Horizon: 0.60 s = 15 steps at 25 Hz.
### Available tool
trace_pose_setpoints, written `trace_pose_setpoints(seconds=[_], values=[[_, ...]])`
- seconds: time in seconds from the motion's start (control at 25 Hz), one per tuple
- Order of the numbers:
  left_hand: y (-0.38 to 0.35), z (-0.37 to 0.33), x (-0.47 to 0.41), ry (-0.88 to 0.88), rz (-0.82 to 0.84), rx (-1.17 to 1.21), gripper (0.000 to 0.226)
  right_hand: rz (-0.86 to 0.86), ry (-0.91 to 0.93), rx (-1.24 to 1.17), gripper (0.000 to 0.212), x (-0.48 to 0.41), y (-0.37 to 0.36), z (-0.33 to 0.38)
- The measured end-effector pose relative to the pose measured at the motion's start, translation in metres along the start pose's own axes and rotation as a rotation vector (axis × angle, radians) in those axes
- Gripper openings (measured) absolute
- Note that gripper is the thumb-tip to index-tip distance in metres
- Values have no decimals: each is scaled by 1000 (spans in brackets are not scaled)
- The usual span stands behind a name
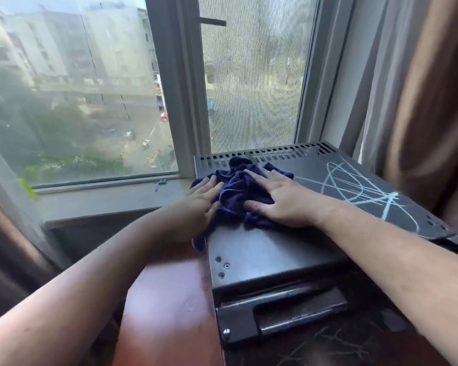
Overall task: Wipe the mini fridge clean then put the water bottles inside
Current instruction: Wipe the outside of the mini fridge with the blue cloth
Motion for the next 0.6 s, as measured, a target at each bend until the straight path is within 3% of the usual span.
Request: trace_pose_setpoints(seconds=[0.32,0.6], values=[[27,36,-93,58,26,-78,59,-35,-175,8,85,-86,21,-38],[18,14,-66,-49,52,-93,62,-48,-61,-10,78,-32,22,-20]])
Point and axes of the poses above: each hand's wrist, its own x-axis away from the middle knuckle, its own y-axis out of the back of the hand, z = x × y, the point moved 10 cm from there along -x, towards the middle knuckle, and after that the axes turned 5 degrees about z, right-handed, at the moved point
